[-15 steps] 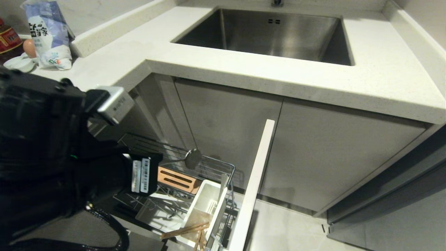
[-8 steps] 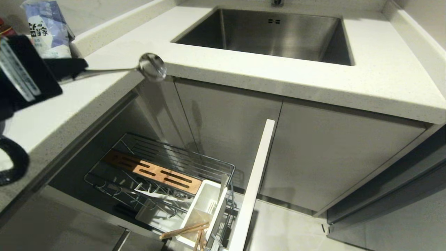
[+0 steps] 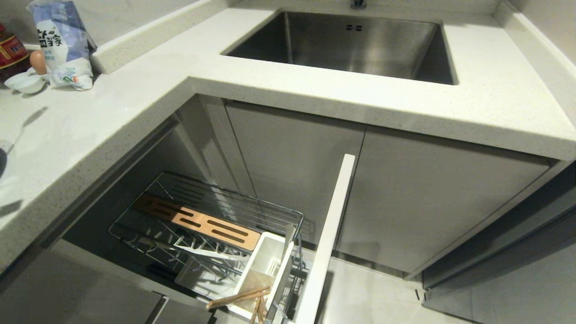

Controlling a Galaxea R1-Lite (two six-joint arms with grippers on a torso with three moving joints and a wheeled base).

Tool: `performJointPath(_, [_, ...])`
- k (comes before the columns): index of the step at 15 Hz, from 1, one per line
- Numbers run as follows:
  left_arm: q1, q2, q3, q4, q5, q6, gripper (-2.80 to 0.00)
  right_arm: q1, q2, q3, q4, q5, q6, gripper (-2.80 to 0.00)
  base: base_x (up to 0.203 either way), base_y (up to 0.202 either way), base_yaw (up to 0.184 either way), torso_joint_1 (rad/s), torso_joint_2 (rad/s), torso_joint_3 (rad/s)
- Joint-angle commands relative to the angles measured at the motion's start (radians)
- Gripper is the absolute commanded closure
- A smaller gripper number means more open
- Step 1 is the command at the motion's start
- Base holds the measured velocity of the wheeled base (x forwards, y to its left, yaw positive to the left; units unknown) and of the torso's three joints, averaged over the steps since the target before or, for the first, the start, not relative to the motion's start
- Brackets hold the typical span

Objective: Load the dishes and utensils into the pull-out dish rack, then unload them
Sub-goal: Take the spoon out of the cupboard

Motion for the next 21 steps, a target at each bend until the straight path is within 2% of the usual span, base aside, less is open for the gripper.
performJointPath(1, [0.311,-0.069,0.024,-0.008,-0.048,0.001,0.00,0.000,-0.001,0.023,-0.001,0.000,0.000,0.00,0.000,0.000,0.000,0.000,0.00,0.000])
performJointPath(3, [0.518,-0.131,0.071,0.000,-0.100,-0.015,0.00,0.000,-0.001,0.023,-0.001,0.000,0.000,0.00,0.000,0.000,0.000,0.000,0.00,0.000])
performJointPath(5, [0.718,-0.157,0.122,0.049,-0.147,-0.069,0.00,0.000,-0.001,0.023,-0.001,0.000,0.000,0.00,0.000,0.000,0.000,0.000,0.00,0.000])
performJointPath(7, [0.890,-0.170,0.164,0.168,-0.244,-0.150,0.00,0.000,-0.001,0.023,-0.001,0.000,0.000,0.00,0.000,0.000,0.000,0.000,0.00,0.000])
performJointPath(8, [0.954,-0.175,0.181,0.250,-0.291,-0.201,0.00,0.000,-0.001,0.023,-0.001,0.000,0.000,0.00,0.000,0.000,0.000,0.000,0.00,0.000])
performJointPath(9, [0.991,-0.177,0.199,0.316,-0.329,-0.280,0.00,0.000,-0.001,0.023,-0.001,0.000,0.000,0.00,0.000,0.000,0.000,0.000,0.00,0.000])
performJointPath(11, [1.003,-0.181,0.248,0.344,-0.366,-0.350,0.00,0.000,-0.001,0.023,-0.001,0.000,0.000,0.00,0.000,0.000,0.000,0.000,0.00,0.000])
performJointPath(15, [1.003,-0.206,0.324,0.324,-0.392,-0.457,0.00,0.000,-0.001,0.023,-0.001,0.000,0.000,0.00,0.000,0.000,0.000,0.000,0.00,0.000])
performJointPath(18, [1.001,-0.230,0.399,0.235,-0.430,-0.475,0.00,0.000,-0.001,0.023,-0.001,0.000,0.000,0.00,0.000,0.000,0.000,0.000,0.00,0.000])
performJointPath(21, [0.999,-0.248,0.458,0.196,-0.454,-0.484,0.00,0.000,-0.001,0.023,-0.001,0.000,0.000,0.00,0.000,0.000,0.000,0.000,0.00,0.000])
